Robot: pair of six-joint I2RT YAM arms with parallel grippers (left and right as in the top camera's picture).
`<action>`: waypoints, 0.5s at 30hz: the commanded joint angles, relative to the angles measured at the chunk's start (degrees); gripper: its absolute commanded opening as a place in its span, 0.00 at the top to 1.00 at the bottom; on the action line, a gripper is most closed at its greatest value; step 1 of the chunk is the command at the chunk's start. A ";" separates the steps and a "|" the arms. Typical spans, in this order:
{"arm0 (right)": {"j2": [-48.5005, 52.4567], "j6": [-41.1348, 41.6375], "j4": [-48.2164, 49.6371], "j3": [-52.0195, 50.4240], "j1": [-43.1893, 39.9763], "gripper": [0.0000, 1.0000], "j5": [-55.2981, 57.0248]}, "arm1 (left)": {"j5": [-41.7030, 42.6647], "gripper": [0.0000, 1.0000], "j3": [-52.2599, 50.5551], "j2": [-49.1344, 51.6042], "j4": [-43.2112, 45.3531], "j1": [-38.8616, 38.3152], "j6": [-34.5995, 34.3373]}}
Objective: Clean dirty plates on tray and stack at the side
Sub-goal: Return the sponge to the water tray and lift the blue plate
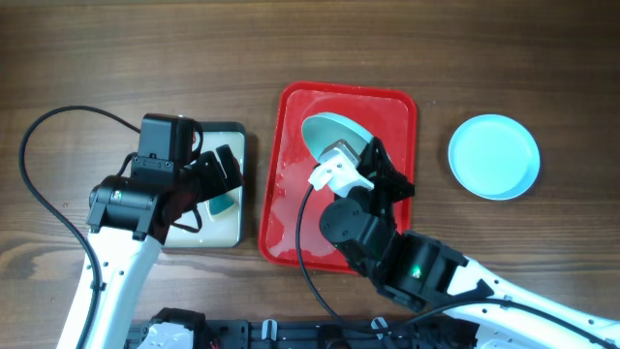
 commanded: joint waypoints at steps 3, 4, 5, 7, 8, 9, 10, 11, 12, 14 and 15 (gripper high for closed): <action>0.85 2.45 0.35 1.22 0.24 0.96 1.68 | 0.66 0.00 0.74 -0.31 0.13 0.26 0.31; 0.85 2.51 0.33 1.22 0.24 0.96 1.68 | 0.66 0.00 0.74 -0.31 0.13 0.26 0.31; 0.85 2.51 0.33 1.22 0.24 0.96 1.68 | 0.66 0.00 0.74 -0.31 0.13 0.26 0.31; 0.85 2.51 0.33 1.22 0.24 0.96 1.68 | 0.63 0.00 0.74 -0.31 0.13 0.26 0.31; 0.85 2.49 0.33 1.22 0.24 0.96 1.68 | 0.66 0.00 0.74 -0.31 0.13 0.26 0.31; 0.85 2.49 0.31 1.22 0.24 0.96 1.68 | 0.66 0.00 0.74 -0.31 0.13 0.26 0.31; 0.85 2.51 0.24 1.22 0.24 0.96 1.70 | 0.66 0.00 0.74 -0.31 0.13 0.26 0.31; 0.85 2.51 0.02 1.22 0.24 0.96 1.68 | 0.66 0.00 0.74 -0.31 0.13 0.26 0.31; 0.85 2.69 -0.13 1.22 0.24 0.96 1.70 | 0.66 0.00 0.74 -0.31 0.13 0.26 0.31; 0.85 2.73 -0.15 1.22 0.24 0.96 1.68 | 0.63 0.00 0.74 -0.31 0.13 0.26 0.31; 0.85 2.73 -0.17 1.22 0.24 0.96 1.70 | 0.66 0.00 0.74 -0.31 0.13 0.26 0.31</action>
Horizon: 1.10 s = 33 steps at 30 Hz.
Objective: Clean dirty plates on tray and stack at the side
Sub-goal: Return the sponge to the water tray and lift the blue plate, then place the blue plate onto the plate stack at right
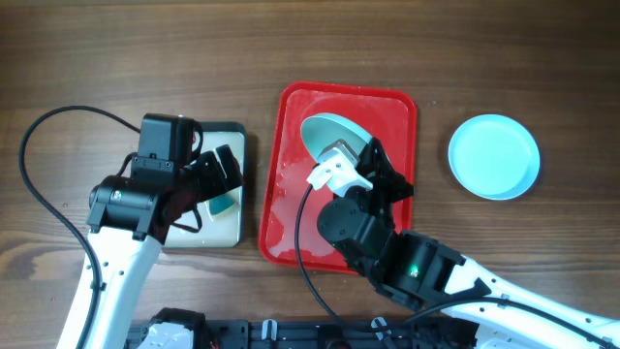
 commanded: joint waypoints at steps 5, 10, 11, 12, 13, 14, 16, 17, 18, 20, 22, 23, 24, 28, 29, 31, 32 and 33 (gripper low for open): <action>0.39 1.60 0.04 1.22 0.13 0.96 1.68 | 0.66 0.00 0.74 -0.31 0.13 0.26 0.31; 0.39 8.04 -1.86 1.20 -2.45 0.96 0.39 | 0.66 0.00 0.74 -0.31 0.13 0.26 0.31; 0.39 13.09 -3.67 1.20 -5.27 0.96 -1.90 | 0.66 0.00 0.74 -0.31 0.13 0.26 0.31; 0.39 20.28 -6.45 1.20 -10.38 0.96 -9.44 | 0.66 0.00 0.74 -0.31 0.13 0.26 0.31; 0.33 24.85 -8.66 1.25 -16.00 0.96 -23.45 | 0.63 0.00 0.74 -0.31 0.13 0.26 0.28; -0.17 26.97 -10.43 1.29 -21.14 0.96 -39.65 | 0.66 0.00 0.74 -0.31 0.13 0.26 0.31; -1.88 32.98 -12.66 1.40 -30.64 0.96 -61.35 | 0.66 0.00 0.74 -0.31 0.13 0.26 0.31; -2.95 34.42 -13.29 1.40 -36.68 0.96 -70.49 | 0.63 0.00 0.74 -0.31 0.13 0.26 0.31; -3.56 34.49 -13.75 1.40 -41.44 0.96 -75.76 | 0.66 0.00 0.74 -0.31 0.13 0.26 0.31; -3.74 36.17 -16.35 1.40 -52.87 0.96 -81.59 | 0.66 0.00 0.74 -0.31 0.13 0.26 0.31; -2.67 37.20 -19.37 1.40 -63.91 0.96 -81.57 | 0.66 0.00 0.74 -0.31 0.13 0.26 0.31; -1.38 37.38 -19.17 1.40 -70.47 0.96 -81.53 | 0.66 0.00 0.74 -0.31 0.13 0.26 0.31; -0.39 37.62 -18.49 1.40 -73.92 0.96 -81.50 | 0.66 0.00 0.74 -0.31 0.13 0.26 0.31; 9.22 47.52 -15.06 1.40 -88.91 0.96 -80.28 | 0.66 0.00 0.74 -0.31 0.13 0.26 0.31; 12.28 47.89 -14.32 1.40 -90.86 0.96 -80.30 | 0.63 0.00 0.74 -0.31 0.13 0.26 0.31; 17.05 47.67 -14.62 1.40 -92.15 0.96 -79.38 | 0.66 0.00 0.74 -0.31 0.13 0.26 0.28; 18.43 47.67 -15.67 1.40 -92.13 0.96 -77.99 | 0.66 0.00 0.74 -0.31 0.13 0.26 0.28; 19.06 47.71 -16.74 1.40 -92.13 0.96 -75.52 | 0.66 0.00 0.74 -0.31 0.13 0.26 0.31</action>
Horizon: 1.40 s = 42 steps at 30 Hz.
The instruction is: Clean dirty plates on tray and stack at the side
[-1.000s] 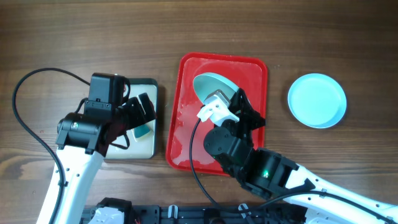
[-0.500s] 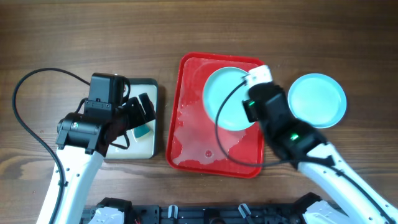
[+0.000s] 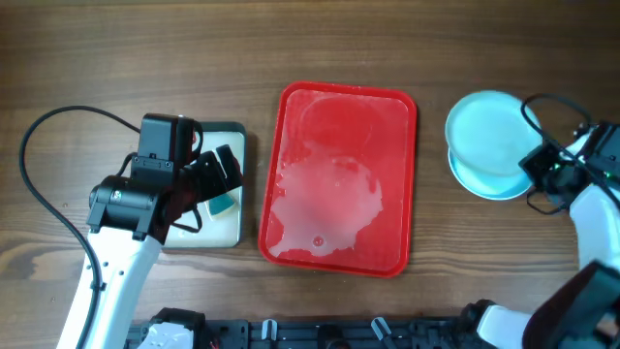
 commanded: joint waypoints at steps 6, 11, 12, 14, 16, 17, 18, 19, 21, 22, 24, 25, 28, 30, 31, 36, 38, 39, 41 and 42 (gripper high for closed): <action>-4.63 1.27 -8.41 1.03 -0.07 0.52 -2.03 | 0.46 0.00 0.74 -0.31 0.13 0.26 0.31; -28.02 -5.46 -13.42 1.03 5.33 0.50 -29.29 | 0.48 0.00 0.74 -0.31 0.13 0.26 0.31; -32.02 -5.99 -14.58 1.01 7.65 0.49 -29.90 | 0.48 0.00 0.74 -0.33 0.13 0.26 0.31; -41.07 -5.92 -15.89 1.01 14.03 0.44 -29.83 | 0.48 0.00 0.74 -0.31 0.13 0.26 0.31; -48.59 -5.44 -16.57 1.01 19.08 0.00 -29.86 | 0.48 0.00 0.74 -0.33 0.13 0.26 0.31; -50.71 -3.41 -17.22 1.01 20.09 0.00 -29.88 | 0.46 0.00 0.74 -0.31 0.13 0.26 0.28; -52.39 1.84 -17.62 1.01 20.70 0.00 -29.81 | 0.46 0.00 0.74 -0.31 0.13 0.26 0.28; -53.31 7.43 -17.68 1.01 20.79 0.00 -29.83 | 0.48 0.00 0.74 -0.31 0.13 0.26 0.31; -53.42 7.30 -19.74 1.01 20.79 0.00 -28.87 | 0.46 0.00 0.74 -0.33 0.13 0.26 0.31; -53.44 4.70 -20.72 1.01 20.79 0.00 -28.09 | 0.46 0.00 0.74 -0.31 0.13 0.26 0.31; -53.44 -3.54 -19.41 1.01 20.79 0.00 -27.96 | 0.48 0.00 0.74 -0.31 0.13 0.26 0.31; -53.44 -7.54 -18.29 1.01 21.11 0.00 -27.04 | 0.48 0.00 0.74 -0.31 0.13 0.26 0.31; -59.63 -14.93 -14.45 -0.85 24.68 0.00 -15.15 | 0.48 0.00 0.74 -0.31 0.13 0.26 0.31; -63.82 -15.02 -14.62 -2.95 26.18 0.00 -10.75 | 0.48 0.00 0.74 -0.31 0.13 0.26 0.31; -65.59 -14.93 -14.53 -4.04 26.40 0.00 -7.87 | 0.46 0.00 0.74 -0.31 0.13 0.26 0.31; -76.28 -14.45 1.62 -22.03 26.43 0.00 -3.87 | 0.46 0.00 0.74 -0.31 0.13 0.26 0.31; -81.94 -14.58 3.98 -28.22 26.69 0.00 -3.85 | 0.48 0.00 0.74 -0.31 0.13 0.26 0.31; -84.41 -14.58 5.62 -30.42 26.69 0.00 -3.82 | 0.46 0.00 0.74 -0.31 0.13 0.26 0.31; -83.91 -14.82 9.25 -33.09 27.12 0.00 -3.85 | 0.48 0.00 0.74 -0.31 0.13 0.26 0.31; -84.21 -14.80 10.49 -34.62 27.52 0.00 -3.85 | 0.48 0.00 0.74 -0.31 0.13 0.26 0.31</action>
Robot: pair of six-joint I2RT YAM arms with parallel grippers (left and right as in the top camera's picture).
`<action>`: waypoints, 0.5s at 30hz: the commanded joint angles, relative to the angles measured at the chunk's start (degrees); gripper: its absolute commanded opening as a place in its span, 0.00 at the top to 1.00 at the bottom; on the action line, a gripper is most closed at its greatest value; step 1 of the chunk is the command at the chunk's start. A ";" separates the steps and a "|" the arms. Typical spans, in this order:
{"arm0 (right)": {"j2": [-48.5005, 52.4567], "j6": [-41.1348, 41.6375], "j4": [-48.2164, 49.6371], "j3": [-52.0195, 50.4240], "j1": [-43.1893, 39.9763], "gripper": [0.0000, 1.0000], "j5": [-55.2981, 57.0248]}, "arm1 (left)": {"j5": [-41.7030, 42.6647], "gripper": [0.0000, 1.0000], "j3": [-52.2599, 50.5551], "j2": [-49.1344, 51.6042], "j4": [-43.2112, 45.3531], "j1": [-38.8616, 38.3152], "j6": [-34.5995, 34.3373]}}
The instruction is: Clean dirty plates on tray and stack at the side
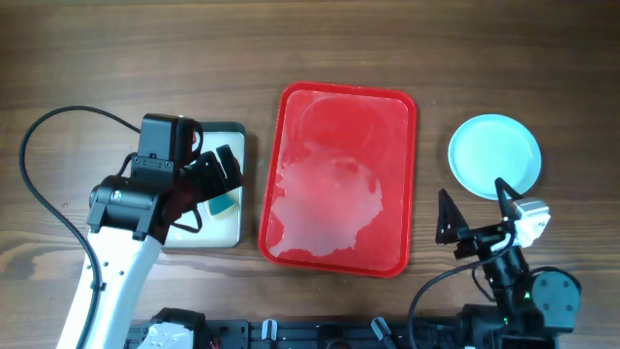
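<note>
The red tray lies mid-table with a wet, soapy film and no plates on it. The light blue plates sit stacked on the wood to its right. My right gripper hangs open and empty just in front of the stack, apart from it. My left gripper rests over the white basin left of the tray. It looks shut on the teal sponge, which is partly hidden under its fingers.
A black cable loops over the table at the far left. The left arm's body covers part of the basin. Bare wood runs along the back of the table.
The right arm was at the right edge with the plate at the stack. Now its gripper is open in front of the stack and the plate lies there. The left arm has not moved.
The right gripper held a plate tilted over the back of the tray, and half a second later still did. Then the tray was bare and the plate was at the blue plate on the right. Now the gripper is open, off the stack.
</note>
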 commanded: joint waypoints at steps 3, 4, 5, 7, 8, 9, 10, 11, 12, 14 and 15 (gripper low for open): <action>-1.20 -1.11 7.54 -9.07 1.95 0.00 0.83 | 0.46 0.00 0.74 -0.31 0.11 0.26 0.31; -1.20 -1.11 8.94 -10.64 2.01 0.00 0.83 | 0.46 0.00 0.74 -0.31 0.11 0.26 0.31; -1.20 -1.11 10.34 -12.52 2.03 0.00 0.83 | 0.46 0.00 0.74 -0.31 0.11 0.26 0.31; -1.22 -0.96 15.98 -14.80 2.25 0.00 0.83 | 0.46 0.00 0.74 -0.31 0.11 0.26 0.31; -1.22 -0.98 20.09 -16.37 2.29 0.00 0.39 | 0.46 0.00 0.74 -0.31 0.11 0.26 0.31; -1.20 -0.90 19.82 -16.92 2.38 0.00 0.26 | 0.46 0.00 0.74 -0.31 0.11 0.26 0.31; -1.20 -1.05 19.85 -16.92 2.38 0.01 0.39 | 0.46 0.00 0.74 -0.31 0.11 0.26 0.31; -1.20 -1.05 19.76 -16.92 2.38 0.00 0.39 | 0.46 0.00 0.74 -0.31 0.11 0.26 0.31; -1.09 -1.05 19.76 -16.92 2.38 0.00 0.37 | 0.46 0.00 0.74 -0.31 0.11 0.26 0.31; -0.98 -1.05 19.74 -16.90 2.38 0.00 0.39 | 0.46 0.00 0.74 -0.31 0.11 0.26 0.31; -0.94 -1.05 19.74 -16.90 2.38 0.00 0.39 | 0.44 0.00 0.74 -0.31 0.11 0.26 0.31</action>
